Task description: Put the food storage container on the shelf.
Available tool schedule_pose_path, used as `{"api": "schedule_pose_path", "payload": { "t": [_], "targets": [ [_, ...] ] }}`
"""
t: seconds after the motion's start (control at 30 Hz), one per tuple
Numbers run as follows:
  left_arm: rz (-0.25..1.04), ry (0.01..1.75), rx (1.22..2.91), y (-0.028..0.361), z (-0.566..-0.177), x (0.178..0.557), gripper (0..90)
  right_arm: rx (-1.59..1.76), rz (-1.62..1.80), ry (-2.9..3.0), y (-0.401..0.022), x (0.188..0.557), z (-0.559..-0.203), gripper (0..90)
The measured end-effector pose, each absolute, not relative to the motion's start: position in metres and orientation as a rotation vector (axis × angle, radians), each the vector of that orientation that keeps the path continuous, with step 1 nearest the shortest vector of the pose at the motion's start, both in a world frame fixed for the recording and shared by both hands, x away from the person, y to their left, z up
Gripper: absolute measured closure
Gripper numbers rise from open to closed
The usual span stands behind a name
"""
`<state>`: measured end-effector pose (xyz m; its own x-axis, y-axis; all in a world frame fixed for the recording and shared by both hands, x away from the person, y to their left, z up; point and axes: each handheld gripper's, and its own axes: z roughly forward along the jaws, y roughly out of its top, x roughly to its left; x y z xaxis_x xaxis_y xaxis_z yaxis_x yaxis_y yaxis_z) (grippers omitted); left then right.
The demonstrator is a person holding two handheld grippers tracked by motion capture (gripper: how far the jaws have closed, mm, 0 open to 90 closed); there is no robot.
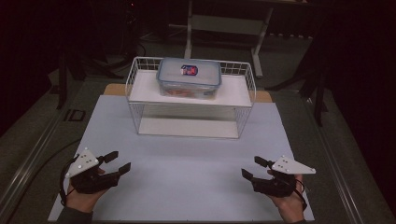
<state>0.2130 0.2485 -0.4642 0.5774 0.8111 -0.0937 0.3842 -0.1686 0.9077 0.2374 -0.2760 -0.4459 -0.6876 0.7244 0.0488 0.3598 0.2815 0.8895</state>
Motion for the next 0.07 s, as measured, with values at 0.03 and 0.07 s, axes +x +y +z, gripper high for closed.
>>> {"api": "schedule_pose_path", "payload": {
  "t": [0.03, 0.07],
  "targets": [
    [0.514, 0.988, 1.773, 0.2492, -0.4653, 0.2135, 35.4, 0.979, 1.375, 2.188, -0.2771, 0.2373, -0.4469, 30.1],
    [0.521, 0.994, 1.774, 0.2501, -0.4663, 0.214, 35.4, 0.98, 1.372, 2.185, -0.2779, 0.2374, -0.4482, 30.0]
  ]
}}
